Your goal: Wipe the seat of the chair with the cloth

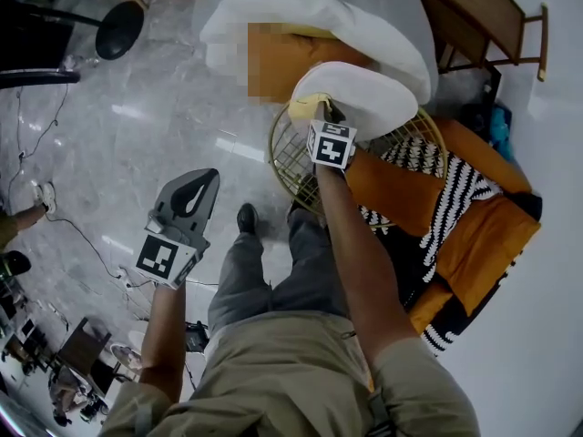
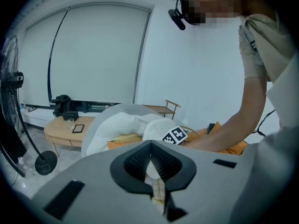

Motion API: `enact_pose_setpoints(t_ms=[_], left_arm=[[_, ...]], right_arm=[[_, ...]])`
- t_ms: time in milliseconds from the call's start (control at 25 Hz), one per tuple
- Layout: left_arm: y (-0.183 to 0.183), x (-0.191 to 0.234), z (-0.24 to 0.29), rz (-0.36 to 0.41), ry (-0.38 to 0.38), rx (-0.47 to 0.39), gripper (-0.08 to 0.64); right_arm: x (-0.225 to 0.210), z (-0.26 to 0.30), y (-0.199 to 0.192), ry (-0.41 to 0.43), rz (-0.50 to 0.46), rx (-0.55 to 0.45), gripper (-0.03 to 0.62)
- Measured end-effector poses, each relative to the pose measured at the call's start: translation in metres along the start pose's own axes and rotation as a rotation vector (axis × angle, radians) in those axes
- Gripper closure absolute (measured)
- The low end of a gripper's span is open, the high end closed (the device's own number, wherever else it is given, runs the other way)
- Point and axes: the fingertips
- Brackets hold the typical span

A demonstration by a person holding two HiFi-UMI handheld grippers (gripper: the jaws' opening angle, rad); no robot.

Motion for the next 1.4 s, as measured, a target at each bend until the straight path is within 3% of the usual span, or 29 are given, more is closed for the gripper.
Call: enact_pose_setpoints(t_ms=[200, 400, 560, 840, 1040, 1120, 1280, 1400], left_arm=[[0.011, -0.007, 0.013, 0.028, -0.018, -0.018, 0.543], [0.014, -0.018, 0.025, 0.06, -0.049, -0.029, 0.544], [0.014, -0.032, 0.038, 0.062, -0.066, -0.013, 0.543], [0.01, -0.046, 0.037, 0.058, -0.075, 0.024, 0.543], [0.013, -0.04, 0.032, 0.055, -0.046, -0.032, 0.545], [-0.001, -0.037, 0.026, 0.03, -0.029, 0.006, 0.545], [-0.025, -0.023, 0.012, -0.003, 0.003, 0.029, 0.545], [-0.044, -0.012, 0.0, -0.024, 0.032, 0.034, 0.543]], right_arm=[[-0.076, -0.017, -0.027, -0.099, 0.067, 0.02, 0.549], [-0.192, -0.061, -0.073, -0.307, 0.249, 0.034, 0.549], [-0.228, -0.082, -0.091, -0.374, 0.287, 0.029, 0.549], [-0.223, -0.083, -0.089, -0.351, 0.269, 0.024, 0.549], [-0.202, -0.068, -0.088, -0.324, 0.261, 0.031, 0.549], [-0.186, -0.057, -0.089, -0.307, 0.261, 0.041, 0.549], [-0.123, -0.014, -0.086, -0.217, 0.255, 0.065, 0.549], [-0.043, 0.025, -0.079, -0.063, 0.148, 0.105, 0.549]])
Point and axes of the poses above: the fingertips, and each gripper's own axes: z forward along the fingers, x to its left, y out of its top, and after that the axes turned 7 degrees about -z, right-handed
